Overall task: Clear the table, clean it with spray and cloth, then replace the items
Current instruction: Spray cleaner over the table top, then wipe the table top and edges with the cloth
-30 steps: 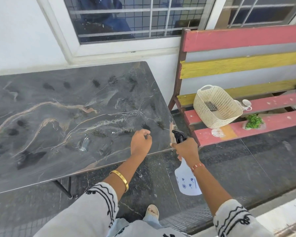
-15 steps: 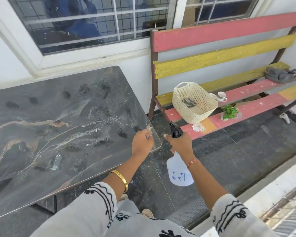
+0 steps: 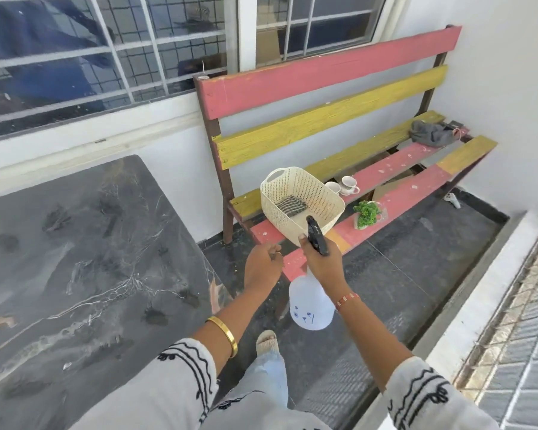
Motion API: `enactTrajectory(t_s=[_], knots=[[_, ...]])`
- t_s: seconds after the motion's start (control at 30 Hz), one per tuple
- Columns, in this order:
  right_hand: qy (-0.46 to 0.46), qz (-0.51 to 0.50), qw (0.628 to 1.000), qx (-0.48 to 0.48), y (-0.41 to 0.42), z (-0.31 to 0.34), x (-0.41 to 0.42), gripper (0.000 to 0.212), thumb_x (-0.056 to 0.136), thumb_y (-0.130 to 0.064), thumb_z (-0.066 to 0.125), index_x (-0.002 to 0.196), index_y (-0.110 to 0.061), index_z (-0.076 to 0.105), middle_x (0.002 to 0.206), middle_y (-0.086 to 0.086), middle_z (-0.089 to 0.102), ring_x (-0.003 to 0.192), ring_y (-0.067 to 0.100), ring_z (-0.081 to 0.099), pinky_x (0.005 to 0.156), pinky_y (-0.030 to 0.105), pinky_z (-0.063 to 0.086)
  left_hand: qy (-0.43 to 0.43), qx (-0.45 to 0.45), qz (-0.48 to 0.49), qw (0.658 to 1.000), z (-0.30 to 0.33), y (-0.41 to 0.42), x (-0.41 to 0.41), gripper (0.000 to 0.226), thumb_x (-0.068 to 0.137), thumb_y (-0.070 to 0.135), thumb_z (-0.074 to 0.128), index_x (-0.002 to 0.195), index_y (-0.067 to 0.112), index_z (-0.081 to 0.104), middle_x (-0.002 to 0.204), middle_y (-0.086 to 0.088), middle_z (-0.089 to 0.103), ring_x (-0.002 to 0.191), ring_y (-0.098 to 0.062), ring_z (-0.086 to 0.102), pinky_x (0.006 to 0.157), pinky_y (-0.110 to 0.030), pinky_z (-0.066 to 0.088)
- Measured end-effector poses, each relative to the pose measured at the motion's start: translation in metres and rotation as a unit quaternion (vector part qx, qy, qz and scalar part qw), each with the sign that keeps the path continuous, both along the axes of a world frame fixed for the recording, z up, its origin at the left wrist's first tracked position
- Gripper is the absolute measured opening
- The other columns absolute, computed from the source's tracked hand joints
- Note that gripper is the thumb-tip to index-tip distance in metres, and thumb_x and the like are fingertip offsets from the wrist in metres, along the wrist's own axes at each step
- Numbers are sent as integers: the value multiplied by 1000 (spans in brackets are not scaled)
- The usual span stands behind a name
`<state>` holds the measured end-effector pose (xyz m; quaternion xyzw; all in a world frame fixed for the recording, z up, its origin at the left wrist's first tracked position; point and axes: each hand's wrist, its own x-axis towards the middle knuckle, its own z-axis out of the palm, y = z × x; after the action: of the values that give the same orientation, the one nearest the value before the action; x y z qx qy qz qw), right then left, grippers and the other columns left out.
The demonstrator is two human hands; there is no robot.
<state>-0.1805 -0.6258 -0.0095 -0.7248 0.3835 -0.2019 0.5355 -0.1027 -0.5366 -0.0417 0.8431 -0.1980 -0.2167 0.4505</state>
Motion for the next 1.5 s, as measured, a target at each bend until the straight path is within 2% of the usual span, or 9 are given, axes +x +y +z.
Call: enactTrajectory(t_s=[0.13, 0.23, 0.43, 0.63, 0.83, 0.97, 1.13, 1.33, 1.5], knots=[[20, 3, 999, -43, -54, -7, 25, 42, 91, -31, 59, 60, -6, 45, 51, 10, 43, 51, 21, 45, 53, 39, 43, 26, -6, 3, 1000, -11, -56, 29, 30, 89, 9, 45, 112, 0, 60, 118, -15, 62, 102, -25, 58, 73, -24, 42], [67, 19, 993, -96, -90, -6, 43, 49, 90, -37, 58, 55, -11, 37, 48, 5, 35, 49, 21, 37, 50, 31, 29, 64, -17, 3, 998, -19, -90, 47, 30, 88, 9, 45, 113, 5, 61, 117, -6, 62, 93, -13, 56, 63, -10, 39], [115, 20, 985, -130, -161, 4, 90, 47, 91, -35, 58, 53, -23, 33, 45, -6, 36, 41, 8, 36, 43, 22, 23, 104, -14, 21, 994, -22, -152, 85, 31, 89, 11, 45, 116, 12, 59, 125, -6, 59, 114, -20, 54, 88, -23, 37], [122, 68, 984, -108, -216, -5, 132, 34, 90, -26, 60, 62, -15, 45, 50, 0, 45, 48, 21, 53, 43, 33, 53, 126, -4, 61, 990, -25, -185, 111, 32, 89, 10, 43, 118, 9, 58, 124, -8, 60, 113, -21, 55, 85, -25, 39], [130, 156, 973, -110, -264, -38, 168, 28, 91, -23, 59, 68, -13, 46, 52, -1, 48, 57, 30, 64, 36, 23, 49, 143, 14, 143, 979, -35, -215, 134, 38, 88, 8, 43, 125, 8, 53, 133, -5, 56, 123, -20, 51, 96, -24, 37], [149, 253, 948, -119, -298, -63, 185, 15, 90, -22, 58, 81, -14, 49, 58, -5, 48, 68, 35, 66, 60, 46, 55, 140, 46, 231, 962, -43, -239, 142, 32, 87, 9, 44, 115, 14, 59, 117, -1, 62, 95, -11, 57, 74, -18, 40], [165, 382, 900, -129, -323, -87, 199, 28, 91, -17, 58, 115, -3, 53, 74, 5, 55, 70, 23, 51, 57, 21, 26, 139, 90, 286, 944, -57, -263, 147, 33, 88, 10, 42, 115, 10, 60, 117, -3, 63, 107, -21, 58, 79, -25, 45], [216, 501, 834, -83, -342, -127, 195, 10, 89, 0, 54, 96, 1, 61, 83, 10, 62, 77, 17, 51, 60, 5, 37, 147, 113, 346, 920, -71, -278, 143, 17, 83, 4, 39, 77, 18, 49, 67, -5, 52, 57, -16, 47, 45, -18, 32], [232, 541, 806, -72, -343, -139, 193, 19, 89, -1, 53, 104, -3, 65, 86, 8, 64, 75, 16, 53, 58, 12, 36, 155, 100, 378, 907, -69, -281, 135, 27, 86, 2, 40, 77, 25, 49, 72, 15, 43, 65, -2, 39, 54, -13, 26]])
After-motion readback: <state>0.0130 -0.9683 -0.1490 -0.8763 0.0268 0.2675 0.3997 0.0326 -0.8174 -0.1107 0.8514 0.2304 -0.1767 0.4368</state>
